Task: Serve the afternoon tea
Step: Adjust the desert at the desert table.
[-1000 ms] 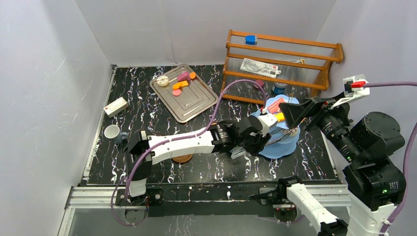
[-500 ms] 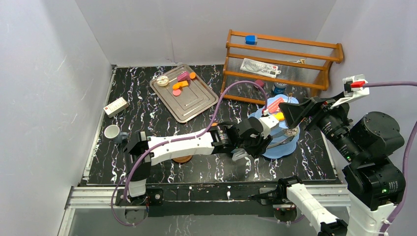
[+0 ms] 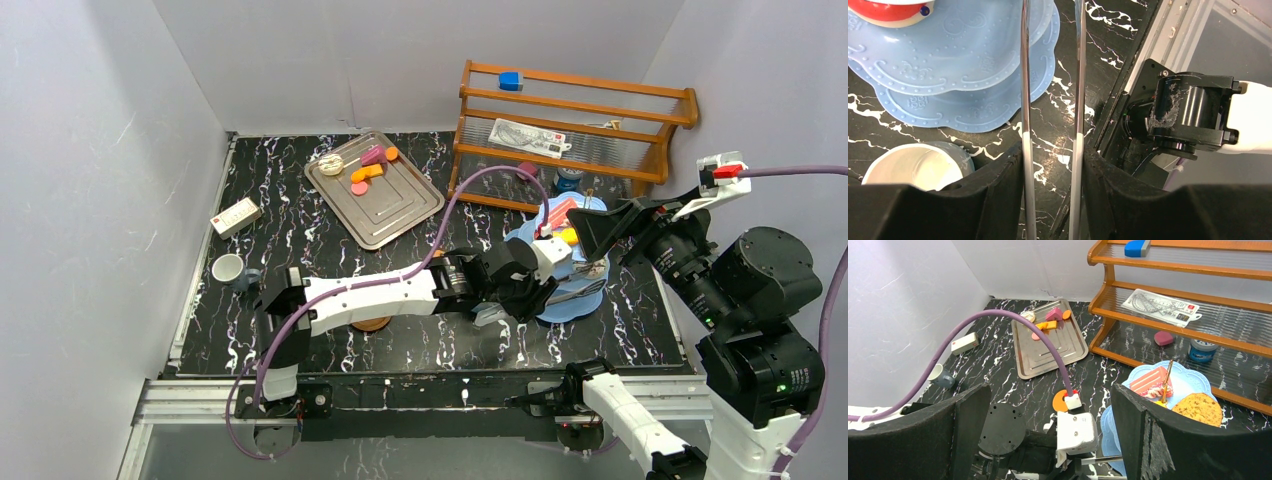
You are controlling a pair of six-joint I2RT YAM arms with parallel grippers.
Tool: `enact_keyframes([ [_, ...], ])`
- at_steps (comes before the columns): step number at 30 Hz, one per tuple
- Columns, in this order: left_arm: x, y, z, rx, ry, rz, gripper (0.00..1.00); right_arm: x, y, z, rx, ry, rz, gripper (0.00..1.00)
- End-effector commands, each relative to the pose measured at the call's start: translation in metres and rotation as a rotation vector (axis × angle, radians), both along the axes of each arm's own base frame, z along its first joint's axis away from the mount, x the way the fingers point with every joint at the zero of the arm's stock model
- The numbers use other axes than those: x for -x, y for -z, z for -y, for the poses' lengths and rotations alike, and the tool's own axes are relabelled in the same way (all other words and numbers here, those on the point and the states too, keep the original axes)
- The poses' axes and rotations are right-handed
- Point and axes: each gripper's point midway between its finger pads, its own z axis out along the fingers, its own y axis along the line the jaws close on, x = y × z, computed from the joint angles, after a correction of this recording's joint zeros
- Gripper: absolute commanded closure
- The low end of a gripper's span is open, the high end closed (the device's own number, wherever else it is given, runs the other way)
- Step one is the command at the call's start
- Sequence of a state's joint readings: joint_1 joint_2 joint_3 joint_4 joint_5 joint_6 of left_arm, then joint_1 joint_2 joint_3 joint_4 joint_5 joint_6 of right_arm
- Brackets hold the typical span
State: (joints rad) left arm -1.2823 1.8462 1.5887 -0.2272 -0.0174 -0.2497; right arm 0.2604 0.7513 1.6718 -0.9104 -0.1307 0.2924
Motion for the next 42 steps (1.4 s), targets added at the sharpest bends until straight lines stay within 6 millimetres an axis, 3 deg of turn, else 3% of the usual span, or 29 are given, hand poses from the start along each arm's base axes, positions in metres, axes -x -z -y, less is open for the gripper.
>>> enact_keyframes([
  [1,-0.002,-0.029,0.017,0.085,0.022,0.047,0.60,0.001,-0.019,0.001,-0.018,0.001,0.077,0.01],
  [13,-0.025,-0.024,0.018,0.053,-0.052,0.135,0.60,0.000,-0.019,0.000,-0.018,-0.004,0.079,0.01],
  [30,-0.042,-0.017,0.020,0.009,-0.092,0.206,0.60,-0.001,-0.017,-0.001,-0.020,-0.004,0.074,0.01],
  [38,-0.043,-0.021,0.019,0.011,-0.098,0.215,0.60,0.000,-0.016,-0.001,-0.022,-0.003,0.074,0.01],
  [42,-0.030,-0.023,0.018,0.030,-0.048,0.172,0.60,0.000,-0.015,-0.001,-0.021,-0.003,0.072,0.02],
])
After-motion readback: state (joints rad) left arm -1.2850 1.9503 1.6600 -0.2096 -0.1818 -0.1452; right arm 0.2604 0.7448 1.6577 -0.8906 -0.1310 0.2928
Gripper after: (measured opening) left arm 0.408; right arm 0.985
